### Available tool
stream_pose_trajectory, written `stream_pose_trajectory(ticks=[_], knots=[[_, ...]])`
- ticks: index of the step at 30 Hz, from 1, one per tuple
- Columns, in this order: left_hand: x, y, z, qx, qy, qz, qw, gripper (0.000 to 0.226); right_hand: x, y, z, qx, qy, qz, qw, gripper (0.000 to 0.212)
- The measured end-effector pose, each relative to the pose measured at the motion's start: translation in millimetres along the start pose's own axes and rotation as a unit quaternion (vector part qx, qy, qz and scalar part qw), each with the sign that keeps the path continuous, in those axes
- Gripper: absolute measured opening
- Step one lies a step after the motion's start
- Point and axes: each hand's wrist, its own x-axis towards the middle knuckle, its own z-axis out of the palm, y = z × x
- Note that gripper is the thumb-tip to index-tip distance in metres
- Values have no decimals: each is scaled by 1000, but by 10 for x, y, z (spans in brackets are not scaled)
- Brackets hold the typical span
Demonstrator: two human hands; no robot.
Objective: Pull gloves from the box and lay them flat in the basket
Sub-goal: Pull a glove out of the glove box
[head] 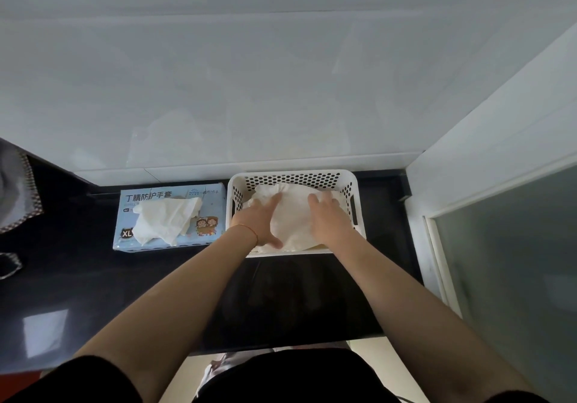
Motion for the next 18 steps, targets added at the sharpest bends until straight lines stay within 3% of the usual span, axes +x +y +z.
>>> stream_pose_trajectory(ticks=[2, 4, 8, 13, 15, 18], knots=[[0, -40, -17, -24, -13, 3, 1000, 121, -14, 36, 18, 13, -22, 27, 999, 53], [-56, -60, -79, -46, -5, 14, 999, 105, -18, -3, -16, 20, 6, 30, 999, 51], [-319, -193, -256, -123, 139, -7, 983, 26, -16, -359, -156, 95, 82, -13, 992, 30], [-669, -725, -470, -218, 268, -77, 935, 25, -48, -1202, -286, 175, 93, -129, 972, 15], [-775, -977, -527, -233, 307, -89, 919, 19, -57, -1516, -268, 198, 99, -147, 964, 17], [-895, -1365, -520, -242, 295, -93, 920, 16, -44, -1870, -198, 188, 96, -172, 962, 33]])
